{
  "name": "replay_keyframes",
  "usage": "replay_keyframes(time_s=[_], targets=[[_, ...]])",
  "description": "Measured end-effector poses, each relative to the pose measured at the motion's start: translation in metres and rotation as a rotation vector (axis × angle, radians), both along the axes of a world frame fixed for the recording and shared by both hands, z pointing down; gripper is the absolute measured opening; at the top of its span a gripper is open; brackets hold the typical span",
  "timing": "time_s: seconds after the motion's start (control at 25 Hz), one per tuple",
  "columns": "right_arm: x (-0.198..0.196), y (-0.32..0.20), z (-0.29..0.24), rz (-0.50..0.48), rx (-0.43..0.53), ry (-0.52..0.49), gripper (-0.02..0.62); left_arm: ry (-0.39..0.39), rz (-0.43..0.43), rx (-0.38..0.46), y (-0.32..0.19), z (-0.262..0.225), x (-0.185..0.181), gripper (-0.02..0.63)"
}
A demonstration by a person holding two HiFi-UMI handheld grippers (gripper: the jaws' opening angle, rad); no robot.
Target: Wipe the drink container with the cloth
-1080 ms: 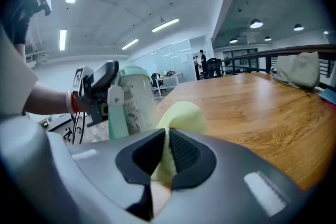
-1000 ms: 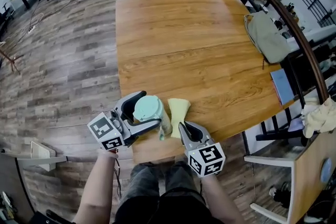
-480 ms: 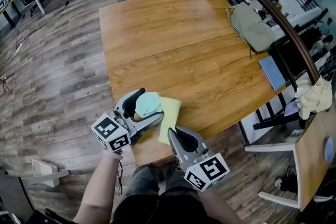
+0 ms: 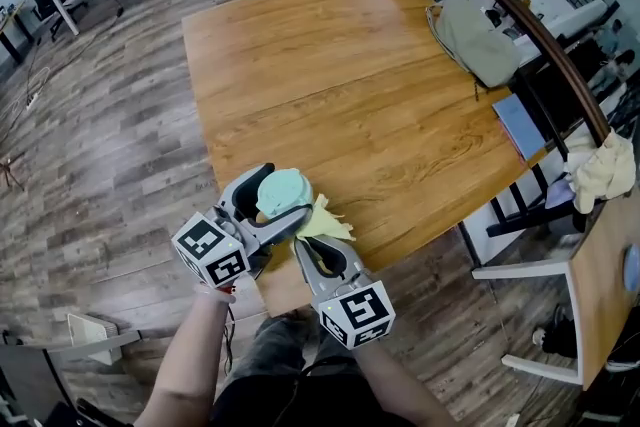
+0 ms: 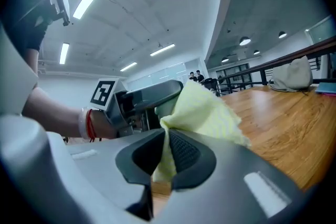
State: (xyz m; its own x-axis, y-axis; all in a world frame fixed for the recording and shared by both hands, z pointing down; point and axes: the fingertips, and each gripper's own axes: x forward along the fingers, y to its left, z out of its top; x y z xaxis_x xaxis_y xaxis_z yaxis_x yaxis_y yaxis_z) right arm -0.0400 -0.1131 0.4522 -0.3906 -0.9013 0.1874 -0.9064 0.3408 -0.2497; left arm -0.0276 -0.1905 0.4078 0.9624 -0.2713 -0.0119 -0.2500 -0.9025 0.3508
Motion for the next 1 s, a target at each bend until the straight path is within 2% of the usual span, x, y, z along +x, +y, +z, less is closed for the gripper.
replay_keyframes(time_s=[0.36,0.76,0.88,1.0], targets=[[-0.001,0.016,0.052,0.003,-0.126,0.042,0.029,0.021,0.035,0.002,0.000,-0.001,-0.002,0.428],[0.013,0.035,0.097,0.028,-0.321,0.061,0.029,0.030,0.089,0.046,0.008,-0.003,-0.001,0.428],[0.035,0.045,0.085,0.078,-0.319,0.025,0.029,0.019,0.127,0.083,0.017,-0.005,0.002,0.428],[0.060,0.056,0.061,0.106,-0.269,-0.015,0.029,-0.004,0.185,0.143,0.029,-0.007,0.008,0.428]])
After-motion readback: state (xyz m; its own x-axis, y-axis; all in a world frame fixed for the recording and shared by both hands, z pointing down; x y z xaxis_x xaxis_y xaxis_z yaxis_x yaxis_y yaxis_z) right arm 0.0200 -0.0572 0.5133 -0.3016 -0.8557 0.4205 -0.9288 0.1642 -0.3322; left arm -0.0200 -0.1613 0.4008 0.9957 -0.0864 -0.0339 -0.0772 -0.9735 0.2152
